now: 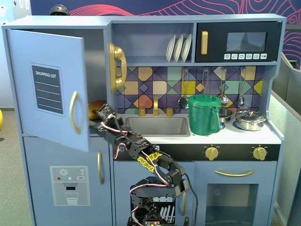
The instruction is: Open the left cabinet door
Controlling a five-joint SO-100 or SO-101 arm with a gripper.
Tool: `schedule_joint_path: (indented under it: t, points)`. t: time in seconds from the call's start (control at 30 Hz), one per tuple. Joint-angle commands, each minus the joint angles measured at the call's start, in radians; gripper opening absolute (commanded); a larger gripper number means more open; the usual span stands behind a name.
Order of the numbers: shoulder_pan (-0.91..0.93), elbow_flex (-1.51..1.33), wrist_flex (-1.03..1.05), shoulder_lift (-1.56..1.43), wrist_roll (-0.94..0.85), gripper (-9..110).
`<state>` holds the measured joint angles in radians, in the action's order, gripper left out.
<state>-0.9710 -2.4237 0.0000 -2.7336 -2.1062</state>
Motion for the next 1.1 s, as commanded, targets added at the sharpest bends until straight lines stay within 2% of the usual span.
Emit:
schedule_joint_path:
  t: [0.0,0.27,0.4,0.53,0.63,0.7,0.8,0.93,1.07]
  points:
    - [-0.14,-0.008,-0.138,0.028,-0.061,10]
    - [-0.325,-0.012,-0.256,0.146,-0.161,9]
    - [-0.299,-0.005,-0.261,0.167,-0.149,9]
    - [-0.021,0.003,-0.147,0.135,0.018,9]
    - [0.259,0.037,0.094,0.107,0.204,9]
    - [0.423,0.098,0.333,0.104,0.339,9]
    - [0.62,0.123,0.588,0.107,0.422,9]
    - [0.805,0.08,0.816,0.103,0.523,9]
    - [0.902,0.011,0.996,0.089,0.615,10]
